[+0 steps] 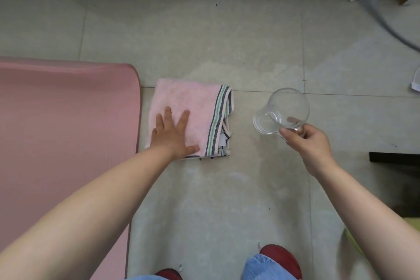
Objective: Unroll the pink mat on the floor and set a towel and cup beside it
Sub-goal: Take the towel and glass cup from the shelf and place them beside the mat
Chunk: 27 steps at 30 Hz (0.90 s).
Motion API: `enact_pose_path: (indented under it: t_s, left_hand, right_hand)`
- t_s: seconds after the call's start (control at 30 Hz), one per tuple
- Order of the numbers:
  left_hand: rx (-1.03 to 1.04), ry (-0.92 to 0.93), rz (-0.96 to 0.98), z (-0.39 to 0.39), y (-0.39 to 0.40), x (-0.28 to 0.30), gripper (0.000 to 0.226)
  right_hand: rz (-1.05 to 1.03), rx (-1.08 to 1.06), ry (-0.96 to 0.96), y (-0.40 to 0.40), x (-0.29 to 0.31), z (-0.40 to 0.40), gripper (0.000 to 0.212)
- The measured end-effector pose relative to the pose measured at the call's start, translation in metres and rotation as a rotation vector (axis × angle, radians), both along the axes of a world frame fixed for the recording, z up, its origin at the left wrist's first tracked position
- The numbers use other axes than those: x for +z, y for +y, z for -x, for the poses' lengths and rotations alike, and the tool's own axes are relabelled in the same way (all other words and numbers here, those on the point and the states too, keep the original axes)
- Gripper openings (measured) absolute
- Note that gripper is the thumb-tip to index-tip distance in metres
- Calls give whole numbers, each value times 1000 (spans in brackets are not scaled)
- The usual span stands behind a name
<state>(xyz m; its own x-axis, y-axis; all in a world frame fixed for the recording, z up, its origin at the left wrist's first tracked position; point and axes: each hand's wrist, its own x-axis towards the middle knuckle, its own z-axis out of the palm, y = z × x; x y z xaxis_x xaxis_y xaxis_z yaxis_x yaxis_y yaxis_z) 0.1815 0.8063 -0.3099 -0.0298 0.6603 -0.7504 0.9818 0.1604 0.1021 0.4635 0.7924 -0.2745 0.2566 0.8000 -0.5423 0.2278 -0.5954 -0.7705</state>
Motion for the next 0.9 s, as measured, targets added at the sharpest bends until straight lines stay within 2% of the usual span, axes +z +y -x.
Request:
enact_pose_path:
  t_s: [0.03, 0.13, 0.33, 0.5, 0.6, 0.7, 0.8, 0.9]
  left_hand:
    - [-4, 9, 11, 0, 1, 0, 105]
    - [-18, 30, 18, -2, 2, 0, 105]
    - [-79, 68, 28, -2, 1, 5, 102]
    - [-75, 27, 61, 3, 6, 19, 95]
    - [-73, 14, -14, 12, 12, 35, 86]
    - [-36, 21, -95, 28, 17, 53, 78]
    - [22, 72, -73, 55, 16, 70, 66]
    - [73, 162, -34, 97, 9, 87, 55]
  right_hand:
    - [6, 8, -27, -1, -3, -2, 23]
    - [8, 33, -53, -5, -11, -8, 34]
    - [33, 104, -92, -2, -3, -10, 35]
    - [-75, 67, -262, -6, 20, -15, 46]
    - [-162, 70, -390, 0, 38, -6, 45]
    - [-214, 103, -436, 20, 59, 23, 43]
    - [-229, 251, -461, 41, 81, 65, 38]
    - [-218, 512, -478, 52, 102, 116, 35]
